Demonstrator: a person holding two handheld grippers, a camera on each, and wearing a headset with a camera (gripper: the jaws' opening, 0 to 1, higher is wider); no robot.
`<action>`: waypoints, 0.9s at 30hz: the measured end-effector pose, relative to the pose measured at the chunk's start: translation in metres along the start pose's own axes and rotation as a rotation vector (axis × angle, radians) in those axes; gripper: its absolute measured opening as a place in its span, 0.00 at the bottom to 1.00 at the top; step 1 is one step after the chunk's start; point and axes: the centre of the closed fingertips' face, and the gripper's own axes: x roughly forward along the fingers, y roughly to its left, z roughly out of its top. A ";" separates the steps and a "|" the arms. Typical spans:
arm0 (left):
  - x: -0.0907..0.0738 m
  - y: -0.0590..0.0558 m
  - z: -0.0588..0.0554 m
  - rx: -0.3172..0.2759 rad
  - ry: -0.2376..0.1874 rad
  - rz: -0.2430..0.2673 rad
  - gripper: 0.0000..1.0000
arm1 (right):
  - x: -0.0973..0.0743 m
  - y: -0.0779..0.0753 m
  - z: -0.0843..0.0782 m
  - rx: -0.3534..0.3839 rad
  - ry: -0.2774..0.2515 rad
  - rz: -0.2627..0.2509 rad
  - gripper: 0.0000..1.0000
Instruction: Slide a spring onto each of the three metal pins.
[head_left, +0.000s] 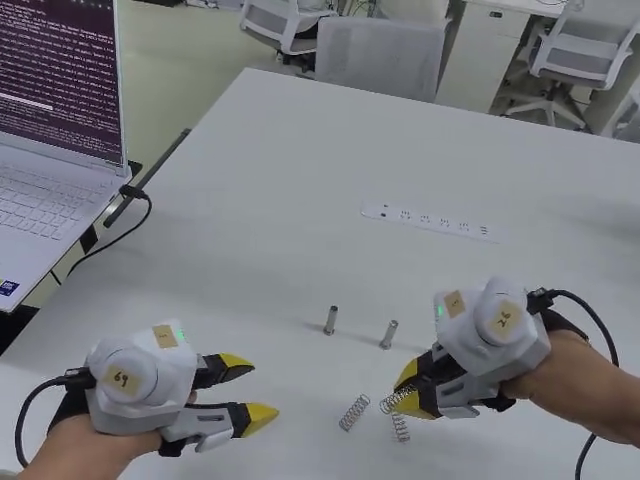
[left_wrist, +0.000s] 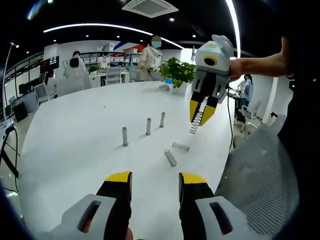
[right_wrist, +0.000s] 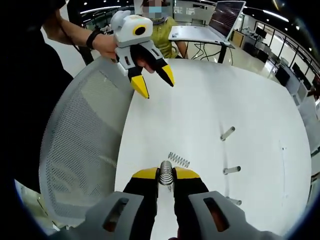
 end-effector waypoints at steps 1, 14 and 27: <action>-0.002 0.002 -0.002 -0.006 0.001 0.011 0.32 | 0.001 -0.002 0.001 0.005 0.000 -0.002 0.08; -0.011 0.011 -0.003 -0.035 -0.014 0.052 0.36 | 0.010 -0.024 0.009 0.029 -0.006 -0.014 0.08; -0.014 0.018 0.001 -0.049 -0.029 0.077 0.37 | 0.017 -0.060 0.020 0.053 0.002 -0.053 0.08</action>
